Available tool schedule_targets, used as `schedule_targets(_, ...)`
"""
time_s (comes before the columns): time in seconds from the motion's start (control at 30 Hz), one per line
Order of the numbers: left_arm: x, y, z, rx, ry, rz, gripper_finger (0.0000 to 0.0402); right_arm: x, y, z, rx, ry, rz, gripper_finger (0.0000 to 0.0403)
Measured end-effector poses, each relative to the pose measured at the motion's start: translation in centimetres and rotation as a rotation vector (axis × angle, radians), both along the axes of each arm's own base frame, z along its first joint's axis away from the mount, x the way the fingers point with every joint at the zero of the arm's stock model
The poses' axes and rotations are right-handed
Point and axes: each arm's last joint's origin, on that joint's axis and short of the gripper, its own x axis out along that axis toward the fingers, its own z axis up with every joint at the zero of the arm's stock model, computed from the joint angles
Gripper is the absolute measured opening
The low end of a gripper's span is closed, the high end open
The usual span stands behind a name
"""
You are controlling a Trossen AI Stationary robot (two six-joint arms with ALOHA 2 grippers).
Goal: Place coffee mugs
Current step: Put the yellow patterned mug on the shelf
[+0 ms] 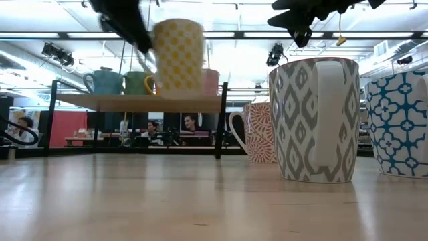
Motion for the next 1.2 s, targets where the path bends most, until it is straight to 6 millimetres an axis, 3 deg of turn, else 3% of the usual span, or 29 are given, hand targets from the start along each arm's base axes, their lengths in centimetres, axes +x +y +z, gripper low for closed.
schedule_targets(0.3, -6.2, 2.6, 3.5, -0.004, -0.04, 0.244, 0.0074, 0.0, 0.0, 0.0, 0.0, -0.001, 0.0, 0.0156)
schedule_targets(0.67, -12.0, 5.0, 5.3, 0.002, -0.043, 0.435, 0.0075, 0.0, 0.0, 0.0, 0.0, -0.001, 0.0, 0.0156)
schedule_targets(0.87, -14.0, 5.8, 5.5, 0.017, -0.02, 0.523, 0.0075, 0.0, 0.0, 0.0, 0.0, -0.001, 0.0, 0.0156)
schedule_targets(1.2, -14.9, 7.8, 6.1, 0.045, -0.062, 0.631, 0.0075, 0.0, 0.0, 0.0, 0.0, -0.001, 0.0, 0.0156)
